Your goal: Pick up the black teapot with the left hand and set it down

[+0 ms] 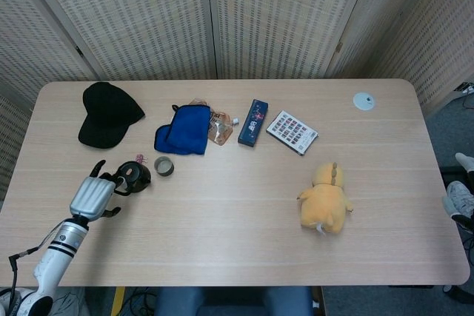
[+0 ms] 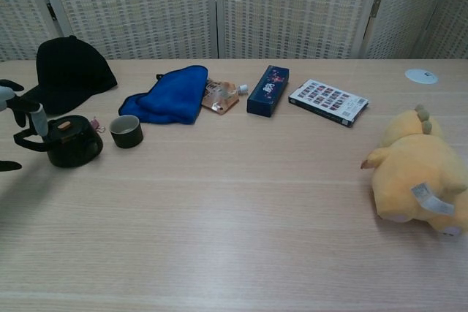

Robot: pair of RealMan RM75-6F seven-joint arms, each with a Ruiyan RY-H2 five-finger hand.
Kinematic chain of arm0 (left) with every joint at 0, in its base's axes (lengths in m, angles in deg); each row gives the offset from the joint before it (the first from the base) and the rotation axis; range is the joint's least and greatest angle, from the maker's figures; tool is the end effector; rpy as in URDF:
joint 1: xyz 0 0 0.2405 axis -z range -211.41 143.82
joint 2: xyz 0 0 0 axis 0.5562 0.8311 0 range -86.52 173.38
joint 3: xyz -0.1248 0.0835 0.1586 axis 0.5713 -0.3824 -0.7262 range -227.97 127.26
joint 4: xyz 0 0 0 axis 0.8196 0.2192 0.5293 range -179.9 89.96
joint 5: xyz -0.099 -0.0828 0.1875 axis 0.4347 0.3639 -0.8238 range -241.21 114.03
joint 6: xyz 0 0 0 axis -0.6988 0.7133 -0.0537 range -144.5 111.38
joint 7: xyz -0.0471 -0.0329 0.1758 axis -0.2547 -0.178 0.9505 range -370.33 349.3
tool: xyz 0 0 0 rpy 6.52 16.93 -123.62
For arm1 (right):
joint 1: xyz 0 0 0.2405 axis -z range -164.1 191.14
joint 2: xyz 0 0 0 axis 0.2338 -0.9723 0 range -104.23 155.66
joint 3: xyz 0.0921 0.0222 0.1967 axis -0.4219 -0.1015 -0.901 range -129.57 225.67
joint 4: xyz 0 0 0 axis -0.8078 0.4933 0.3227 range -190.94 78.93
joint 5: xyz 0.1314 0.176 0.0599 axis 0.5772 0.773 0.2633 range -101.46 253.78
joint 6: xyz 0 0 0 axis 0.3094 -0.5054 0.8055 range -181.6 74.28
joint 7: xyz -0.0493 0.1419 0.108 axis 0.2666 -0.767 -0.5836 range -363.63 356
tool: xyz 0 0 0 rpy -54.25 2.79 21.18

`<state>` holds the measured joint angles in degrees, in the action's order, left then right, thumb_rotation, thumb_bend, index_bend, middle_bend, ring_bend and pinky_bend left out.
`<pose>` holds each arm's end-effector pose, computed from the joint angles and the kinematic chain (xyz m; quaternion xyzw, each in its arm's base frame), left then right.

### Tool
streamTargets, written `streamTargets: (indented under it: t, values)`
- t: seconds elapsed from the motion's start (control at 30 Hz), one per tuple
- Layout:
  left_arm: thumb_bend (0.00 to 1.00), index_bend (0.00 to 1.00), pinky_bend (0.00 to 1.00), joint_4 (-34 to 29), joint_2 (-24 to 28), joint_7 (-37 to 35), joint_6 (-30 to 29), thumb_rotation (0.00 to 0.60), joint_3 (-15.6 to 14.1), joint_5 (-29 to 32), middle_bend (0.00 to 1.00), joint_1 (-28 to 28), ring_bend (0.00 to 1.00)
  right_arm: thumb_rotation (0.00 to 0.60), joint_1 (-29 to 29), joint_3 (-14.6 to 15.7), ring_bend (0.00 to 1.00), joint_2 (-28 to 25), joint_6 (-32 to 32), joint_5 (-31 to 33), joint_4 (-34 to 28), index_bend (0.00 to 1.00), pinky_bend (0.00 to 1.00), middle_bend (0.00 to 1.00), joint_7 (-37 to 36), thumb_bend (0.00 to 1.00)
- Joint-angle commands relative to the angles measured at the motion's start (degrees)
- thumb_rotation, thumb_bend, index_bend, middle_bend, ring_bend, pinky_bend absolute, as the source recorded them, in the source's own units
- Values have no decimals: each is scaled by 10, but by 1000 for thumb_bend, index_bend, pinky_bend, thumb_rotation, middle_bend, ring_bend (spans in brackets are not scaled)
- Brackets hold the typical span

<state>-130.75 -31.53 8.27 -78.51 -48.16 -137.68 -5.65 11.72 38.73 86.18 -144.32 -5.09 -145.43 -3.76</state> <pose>-0.2337 0.3163 0.0209 -0.7471 -0.3287 -0.2754 0.5079 -0.3044 -0.2265 0.1956 0.5340 -0.3195 0.3905 0.6785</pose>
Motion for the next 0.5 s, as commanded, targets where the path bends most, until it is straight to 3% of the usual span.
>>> streamTargets:
  t: [0.03,0.5]
  values:
    - [202,416,0,4,-2,-2,0,600,-2,-8,389,1,343,600,0,0,201,0,0,0,0,195,141,220,0,224]
    - [202,422,0,28,-18,-5,15,600,-2,-18,398,10,344,600,4,0,201,-2,-2,4,-1,195,141,220,-1,224]
